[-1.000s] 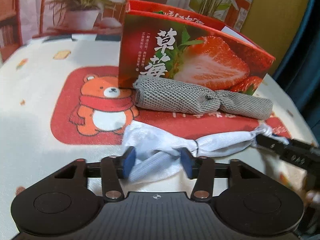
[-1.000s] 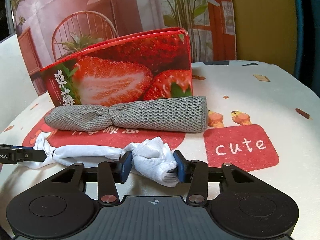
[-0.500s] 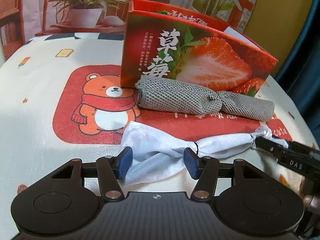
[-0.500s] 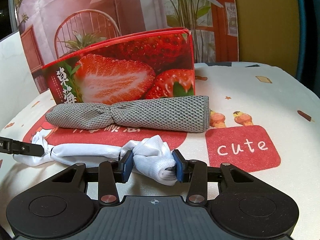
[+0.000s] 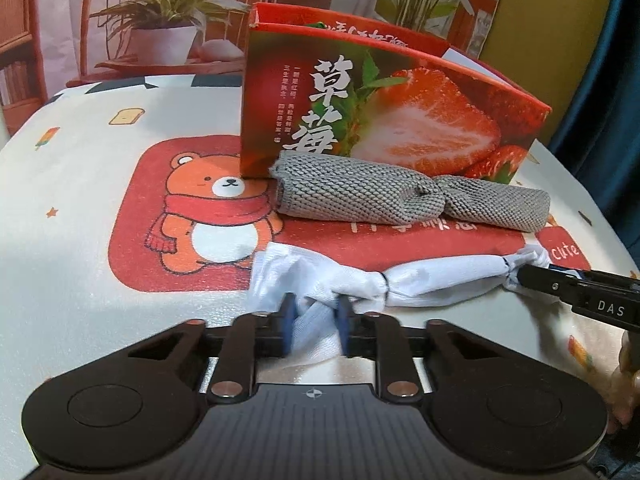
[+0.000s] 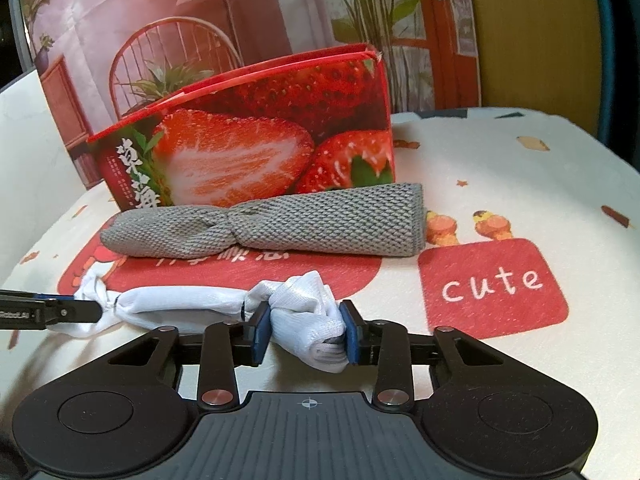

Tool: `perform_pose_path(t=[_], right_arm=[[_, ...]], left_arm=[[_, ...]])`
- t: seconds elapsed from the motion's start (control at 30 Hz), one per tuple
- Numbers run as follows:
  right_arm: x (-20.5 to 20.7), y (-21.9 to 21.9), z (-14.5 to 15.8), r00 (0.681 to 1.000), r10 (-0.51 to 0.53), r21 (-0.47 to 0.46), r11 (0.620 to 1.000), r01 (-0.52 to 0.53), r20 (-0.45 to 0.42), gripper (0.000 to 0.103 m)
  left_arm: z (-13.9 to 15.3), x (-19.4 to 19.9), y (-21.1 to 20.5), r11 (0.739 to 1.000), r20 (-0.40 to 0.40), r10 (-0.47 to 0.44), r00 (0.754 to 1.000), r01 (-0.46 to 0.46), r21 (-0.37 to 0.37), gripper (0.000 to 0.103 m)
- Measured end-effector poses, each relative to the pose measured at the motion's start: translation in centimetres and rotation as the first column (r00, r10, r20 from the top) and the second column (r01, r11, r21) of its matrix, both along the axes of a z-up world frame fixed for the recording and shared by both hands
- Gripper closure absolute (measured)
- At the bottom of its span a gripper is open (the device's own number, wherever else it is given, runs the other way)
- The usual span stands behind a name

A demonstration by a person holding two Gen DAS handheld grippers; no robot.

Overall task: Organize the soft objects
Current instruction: 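Close both grippers on the white cloth, then carry the white cloth into the red box and open both grippers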

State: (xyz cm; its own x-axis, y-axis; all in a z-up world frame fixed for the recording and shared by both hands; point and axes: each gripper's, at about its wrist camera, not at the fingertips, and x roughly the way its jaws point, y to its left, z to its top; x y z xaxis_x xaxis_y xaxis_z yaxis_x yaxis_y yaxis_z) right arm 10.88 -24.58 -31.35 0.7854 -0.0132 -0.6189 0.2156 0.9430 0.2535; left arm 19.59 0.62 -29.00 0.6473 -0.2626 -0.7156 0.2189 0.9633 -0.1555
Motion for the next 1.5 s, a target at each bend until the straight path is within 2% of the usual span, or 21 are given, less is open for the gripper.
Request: perform_pose_path(t=[0.13, 0.37, 0.6, 1.0, 1.23, 1.43, 1.5], right_arm=[[0.2, 0.6, 0.7, 0.999, 0.038, -0.003, 0.999, -0.038, 0.006, 0.079], [0.5, 0.8, 3.4, 0.995, 0.073, -0.013, 0.997, -0.072, 0.071, 0.080], [1.1, 0.6, 6.6, 0.985, 0.094, -0.021, 0.996, -0.091, 0.145, 0.080], [3.1, 0.3, 11.5, 0.960, 0.129, -0.084, 0.990, -0.111, 0.248, 0.080], [5.1, -0.6, 13.4, 0.951, 0.118, -0.088, 0.991, -0.096, 0.285, 0.081], [7.7, -1.9, 14.4, 0.954, 0.099, -0.099, 0.992, -0.074, 0.282, 0.081], [8.9, -2.4, 14.7, 0.958, 0.091, -0.111, 0.992, -0.062, 0.273, 0.081]], left_arm=[[0.3, -0.2, 0.1, 1.000, 0.016, 0.007, 1.000, -0.007, -0.004, 0.094], [2.5, -0.7, 0.8, 0.999, 0.115, 0.039, 0.993, -0.037, -0.022, 0.094], [6.1, -1.5, 1.1, 0.999, 0.246, 0.052, 0.968, -0.049, -0.021, 0.094], [11.2, -0.2, 0.9, 0.999, 0.374, 0.038, 0.927, -0.039, -0.005, 0.094], [13.2, 1.2, 0.4, 1.000, 0.409, 0.014, 0.913, -0.023, 0.019, 0.094], [14.5, 4.2, -0.5, 1.000, 0.410, 0.007, 0.912, -0.016, 0.019, 0.094], [14.8, 5.6, -1.3, 0.999, 0.417, -0.012, 0.909, -0.007, 0.043, 0.094]])
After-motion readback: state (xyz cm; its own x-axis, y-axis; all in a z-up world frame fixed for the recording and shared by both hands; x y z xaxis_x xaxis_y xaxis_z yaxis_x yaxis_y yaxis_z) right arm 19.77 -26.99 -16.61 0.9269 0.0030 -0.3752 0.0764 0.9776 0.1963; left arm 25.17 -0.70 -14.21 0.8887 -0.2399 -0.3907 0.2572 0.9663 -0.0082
